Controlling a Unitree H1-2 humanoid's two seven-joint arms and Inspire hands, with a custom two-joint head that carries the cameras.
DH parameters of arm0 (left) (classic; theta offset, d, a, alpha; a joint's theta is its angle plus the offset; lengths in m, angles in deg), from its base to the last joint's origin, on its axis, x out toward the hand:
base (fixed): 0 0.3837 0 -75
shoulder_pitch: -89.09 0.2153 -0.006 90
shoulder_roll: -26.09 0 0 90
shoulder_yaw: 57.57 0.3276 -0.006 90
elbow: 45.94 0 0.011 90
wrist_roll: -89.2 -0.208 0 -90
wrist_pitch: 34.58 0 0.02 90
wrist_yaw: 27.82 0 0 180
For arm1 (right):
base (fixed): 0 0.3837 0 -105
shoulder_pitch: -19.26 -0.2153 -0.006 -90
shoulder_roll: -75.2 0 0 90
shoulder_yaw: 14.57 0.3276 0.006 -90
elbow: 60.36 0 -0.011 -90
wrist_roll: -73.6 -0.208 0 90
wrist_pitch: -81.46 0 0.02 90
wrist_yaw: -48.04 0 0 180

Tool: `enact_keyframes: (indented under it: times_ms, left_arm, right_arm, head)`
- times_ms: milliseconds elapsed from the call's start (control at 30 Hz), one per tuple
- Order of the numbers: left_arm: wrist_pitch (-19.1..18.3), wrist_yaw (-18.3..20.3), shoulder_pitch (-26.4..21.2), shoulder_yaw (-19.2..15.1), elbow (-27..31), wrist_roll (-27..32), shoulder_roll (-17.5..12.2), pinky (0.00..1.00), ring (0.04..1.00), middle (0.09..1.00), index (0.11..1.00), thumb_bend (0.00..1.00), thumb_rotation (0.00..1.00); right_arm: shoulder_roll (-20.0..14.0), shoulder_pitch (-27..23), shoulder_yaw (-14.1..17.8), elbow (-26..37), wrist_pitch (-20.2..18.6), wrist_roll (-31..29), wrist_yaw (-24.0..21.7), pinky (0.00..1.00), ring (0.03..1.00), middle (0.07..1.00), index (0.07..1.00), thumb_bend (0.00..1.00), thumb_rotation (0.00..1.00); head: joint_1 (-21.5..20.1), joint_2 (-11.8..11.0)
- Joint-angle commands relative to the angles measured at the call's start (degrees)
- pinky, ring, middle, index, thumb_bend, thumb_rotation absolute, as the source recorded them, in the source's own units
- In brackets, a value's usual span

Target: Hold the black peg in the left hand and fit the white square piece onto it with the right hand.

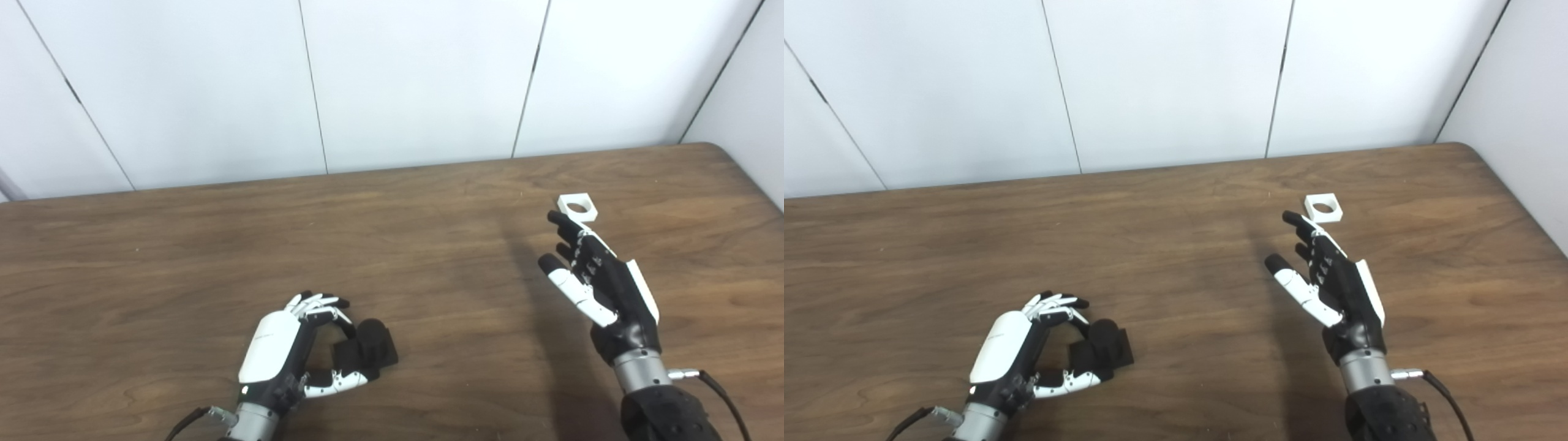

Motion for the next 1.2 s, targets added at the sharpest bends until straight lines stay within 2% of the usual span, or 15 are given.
enact_keyframes:
  times_ms: [0,133,233,467,600,767,1000,1167]
  left_arm:
    - [-0.2,0.5,-0.1,-0.2,-0.7,-0.3,-0.6,0.93,0.848,0.774,0.487,0.52,0.05]
    - [0.3,0.7,-0.2,-0.5,-0.8,-0.1,-0.8,0.93,0.844,0.771,0.486,0.52,0.05]
    - [0.8,0.5,-0.3,-0.8,-1.0,0.0,-1.2,0.93,0.839,0.767,0.486,0.52,0.05]
    - [2.5,0.5,-0.3,-1.8,-2.0,1.1,-2.1,0.92,0.829,0.762,0.486,0.52,0.05]
    - [2.7,1.0,-0.3,-2.1,-1.9,1.5,-2.4,0.91,0.826,0.761,0.486,0.52,0.05]
    - [2.5,1.8,-0.1,-2.5,-1.6,1.8,-2.7,0.91,0.828,0.766,0.486,0.52,0.04]
    - [3.4,1.6,0.0,-3.0,-1.5,1.8,-3.1,0.89,0.816,0.755,0.486,0.52,0.04]
    - [3.6,2.2,0.0,-3.3,-1.5,2.0,-3.3,0.9,0.819,0.759,0.486,0.52,0.04]
  right_arm:
    - [-0.6,-1.1,0.9,2.2,0.0,0.6,0.2,0.94,0.956,0.918,0.802,0.64,0.48]
    - [-1.1,-1.5,1.8,2.2,0.0,1.2,0.2,0.94,0.965,0.925,0.806,0.66,0.47]
    - [-1.5,-2.2,2.4,2.5,-0.7,2.8,0.7,0.98,0.981,0.927,0.804,0.67,0.44]
    - [-5.6,-6.3,3.4,2.2,-2.8,9.7,0.7,0.97,0.962,0.927,0.803,0.76,0.38]
    - [-8.3,-8.2,3.6,1.9,-4.5,12.2,0.0,0.92,0.939,0.904,0.793,0.78,0.35]
    - [-11.1,-10.8,5.2,0.0,-7.1,13.3,-0.3,0.94,0.945,0.906,0.77,0.81,0.31]
    - [-17.0,-14.4,3.2,-4.3,-10.1,20.4,-1.5,0.94,0.95,0.924,0.765,0.85,0.33]
    - [-22.9,-18.5,-0.2,-8.7,-12.0,26.3,-4.5,0.95,0.97,0.959,0.763,0.87,0.31]
  head:
    - [-0.5,0.0]
    - [-2.5,-0.3]
    - [-5.7,-0.7]
    - [-10.9,-0.8]
    - [-11.9,-1.0]
    - [-12.7,-1.1]
    - [-14.0,-1.0]
    - [-14.5,-1.0]
